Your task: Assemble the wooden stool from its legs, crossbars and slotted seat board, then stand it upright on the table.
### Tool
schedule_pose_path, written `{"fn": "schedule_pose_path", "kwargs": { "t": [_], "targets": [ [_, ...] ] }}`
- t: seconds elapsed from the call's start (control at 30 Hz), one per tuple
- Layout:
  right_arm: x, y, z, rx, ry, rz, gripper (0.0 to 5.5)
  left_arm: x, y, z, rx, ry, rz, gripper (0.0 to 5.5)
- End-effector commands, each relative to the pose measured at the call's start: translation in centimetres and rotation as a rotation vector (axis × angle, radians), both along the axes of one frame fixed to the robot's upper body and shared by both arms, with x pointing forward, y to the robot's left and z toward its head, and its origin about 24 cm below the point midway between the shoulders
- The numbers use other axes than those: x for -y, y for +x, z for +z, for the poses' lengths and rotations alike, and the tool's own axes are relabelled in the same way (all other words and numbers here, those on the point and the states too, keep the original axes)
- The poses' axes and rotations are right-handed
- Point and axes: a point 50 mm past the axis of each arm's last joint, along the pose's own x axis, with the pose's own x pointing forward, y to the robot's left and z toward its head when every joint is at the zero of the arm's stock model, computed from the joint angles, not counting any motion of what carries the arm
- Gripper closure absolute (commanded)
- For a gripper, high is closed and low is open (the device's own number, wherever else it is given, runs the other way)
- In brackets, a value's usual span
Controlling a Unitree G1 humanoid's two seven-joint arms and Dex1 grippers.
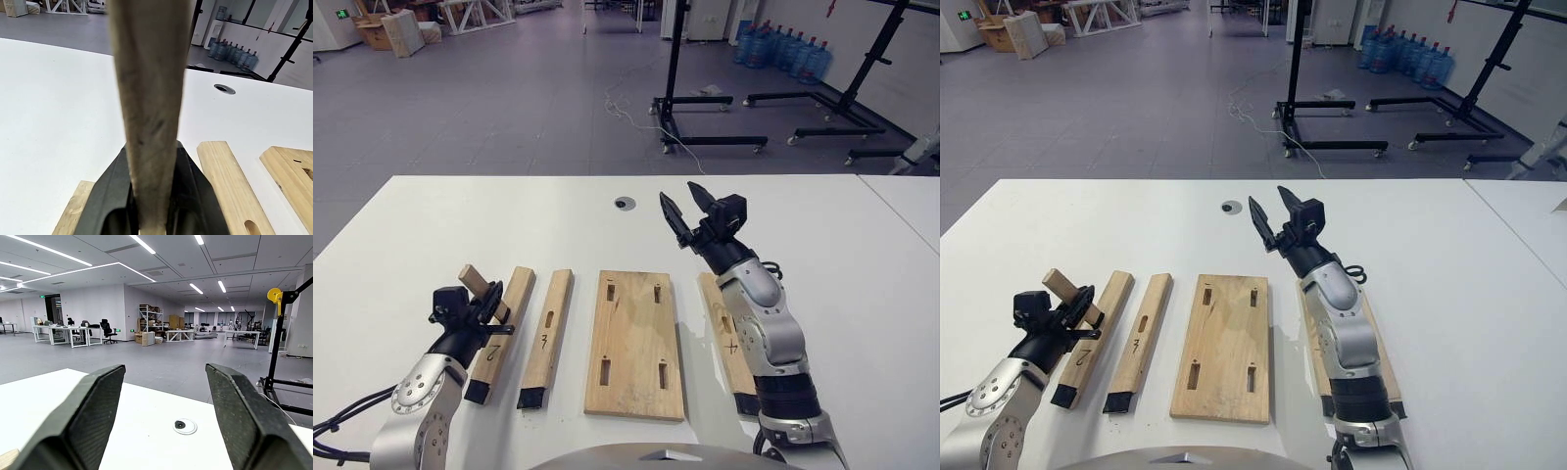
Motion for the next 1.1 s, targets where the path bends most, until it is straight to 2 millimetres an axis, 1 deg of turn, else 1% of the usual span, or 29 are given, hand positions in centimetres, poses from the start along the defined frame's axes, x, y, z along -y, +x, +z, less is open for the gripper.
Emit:
{"fn": "schedule_pose_path", "kwargs": {
  "t": [0.03,0.23,0.33,0.47,0.53,0.67,0.83,1.1],
  "targets": [
    [-0.1,0.0,0.4,0.014,0.003,-0.001,2.46,-0.3,-0.1,-0.2,-0.028,0.033,0.004,5.10],
    [-0.3,0.0,0.5,0.017,0.003,0.008,2.46,-0.1,-0.2,-0.8,-0.051,0.054,0.000,5.10],
    [-0.2,0.0,0.7,0.024,-0.002,0.005,2.46,0.4,-0.6,-1.6,-0.082,0.066,-0.022,5.10],
    [-0.1,0.1,0.8,0.027,-0.005,0.007,2.46,1.0,-1.9,-3.2,-0.137,0.067,-0.040,5.10],
    [-0.1,0.1,0.8,0.027,-0.007,0.008,2.46,1.0,-2.3,-3.8,-0.158,0.064,-0.037,5.10],
    [0.0,0.1,0.8,0.024,-0.010,0.008,2.46,0.3,-2.3,-4.8,-0.248,0.153,-0.057,5.11],
    [-0.1,0.0,0.8,0.020,-0.007,0.003,2.46,-0.3,-1.7,-4.8,-0.279,0.187,-0.052,5.11],
    [0.1,0.1,0.8,0.023,-0.012,-0.001,2.46,-0.2,-2.1,-5.1,-0.297,0.152,-0.043,5.11]
  ]
}}
